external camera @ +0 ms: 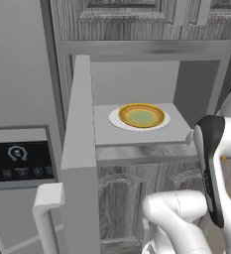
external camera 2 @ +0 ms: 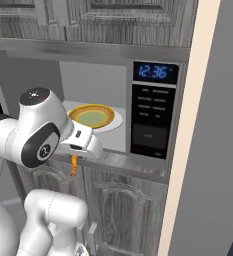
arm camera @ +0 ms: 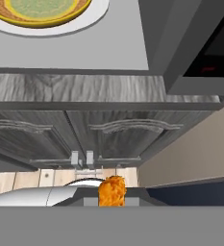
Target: Pick the shrimp from the counter and place it in the microwave. Then turn on the microwave.
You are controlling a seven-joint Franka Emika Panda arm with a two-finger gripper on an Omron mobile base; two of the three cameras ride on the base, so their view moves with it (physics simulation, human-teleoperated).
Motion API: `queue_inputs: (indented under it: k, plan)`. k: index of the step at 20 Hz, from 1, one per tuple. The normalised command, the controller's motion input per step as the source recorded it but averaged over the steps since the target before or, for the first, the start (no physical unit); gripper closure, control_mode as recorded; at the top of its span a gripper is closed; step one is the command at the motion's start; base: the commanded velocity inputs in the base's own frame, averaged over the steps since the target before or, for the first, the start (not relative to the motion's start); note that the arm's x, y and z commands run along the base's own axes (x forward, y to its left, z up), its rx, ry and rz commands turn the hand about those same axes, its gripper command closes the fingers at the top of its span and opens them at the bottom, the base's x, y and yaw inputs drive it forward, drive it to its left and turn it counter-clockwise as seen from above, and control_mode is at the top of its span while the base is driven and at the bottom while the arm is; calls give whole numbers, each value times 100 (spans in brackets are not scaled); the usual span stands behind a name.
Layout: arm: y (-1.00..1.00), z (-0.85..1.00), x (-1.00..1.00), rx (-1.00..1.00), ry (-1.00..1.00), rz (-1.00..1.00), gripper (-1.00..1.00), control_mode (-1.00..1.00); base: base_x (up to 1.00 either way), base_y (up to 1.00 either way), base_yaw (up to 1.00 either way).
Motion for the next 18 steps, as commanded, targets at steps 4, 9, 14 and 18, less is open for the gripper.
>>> queue_inputs:
  k: [4, 9, 14, 18]
  plan:
    - [0, 0, 0, 0, 0, 0, 100, 100, -34, 2, 0]
    - [0, 0, 0, 0, 0, 0, 100, 100, -36, 5, 0]
    - [0, 0, 0, 0, 0, 0, 100, 100, -30, 4, 0]
    - [0, 0, 0, 0, 0, 0, 100, 100, -25, 3, 0]
